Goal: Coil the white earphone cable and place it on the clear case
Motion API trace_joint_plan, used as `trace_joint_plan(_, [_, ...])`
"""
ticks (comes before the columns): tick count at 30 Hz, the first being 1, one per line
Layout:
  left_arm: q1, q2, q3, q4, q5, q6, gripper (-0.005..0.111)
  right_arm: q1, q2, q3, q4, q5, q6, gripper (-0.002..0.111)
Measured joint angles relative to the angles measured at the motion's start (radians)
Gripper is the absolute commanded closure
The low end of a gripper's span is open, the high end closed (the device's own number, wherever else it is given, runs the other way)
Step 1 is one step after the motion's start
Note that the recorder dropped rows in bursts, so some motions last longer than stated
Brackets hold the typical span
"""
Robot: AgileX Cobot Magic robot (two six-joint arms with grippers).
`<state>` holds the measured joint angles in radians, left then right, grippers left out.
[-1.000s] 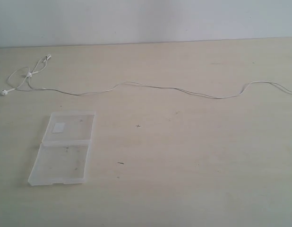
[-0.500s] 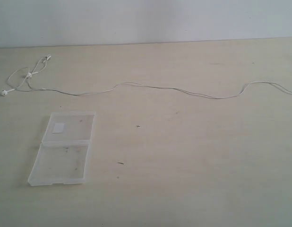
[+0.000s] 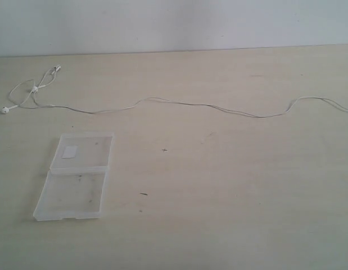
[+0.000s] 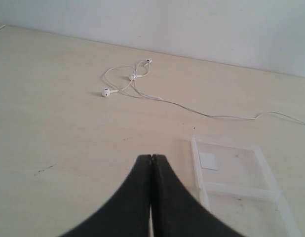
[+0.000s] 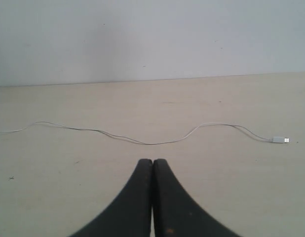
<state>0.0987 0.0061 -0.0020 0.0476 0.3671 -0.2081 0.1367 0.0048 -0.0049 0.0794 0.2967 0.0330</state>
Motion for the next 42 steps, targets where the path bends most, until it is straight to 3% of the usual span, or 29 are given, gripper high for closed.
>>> trace_joint_plan(11, [0.000, 0.000, 0.000, 0.000, 0.000, 0.000, 0.107, 0.000, 0.000, 0.000, -0.019, -0.053, 0.000, 0.108])
trace_joint_plan(20, [0.000, 0.000, 0.000, 0.000, 0.000, 0.000, 0.107, 0.000, 0.000, 0.000, -0.006, -0.405, 0.000, 0.108])
trace_joint_plan(30, [0.000, 0.000, 0.000, 0.000, 0.000, 0.000, 0.107, 0.000, 0.019, 0.000, 0.026, -0.869, 0.198, 0.108])
trace_joint_plan(34, [0.000, 0.000, 0.000, 0.000, 0.000, 0.000, 0.107, 0.000, 0.319, -0.200, 0.100, -0.948, 0.121, 0.108])
trace_joint_plan(36, [0.000, 0.000, 0.000, 0.000, 0.000, 0.000, 0.107, 0.000, 0.559, -0.390, 0.105, -0.897, 0.070, 0.108])
trace_joint_plan(37, [0.000, 0.000, 0.000, 0.000, 0.000, 0.000, 0.107, 0.000, 0.750, -0.578, 0.074, -0.788, 0.059, 0.108])
trace_joint_plan(38, [0.000, 0.000, 0.000, 0.000, 0.000, 0.000, 0.107, 0.000, 0.848, -0.653, 0.050, -0.726, 0.056, 0.108])
trace_joint_plan(42, [0.000, 0.000, 0.000, 0.000, 0.000, 0.000, 0.107, 0.005, 1.418, -1.243, -0.022, -0.012, -0.063, 0.108])
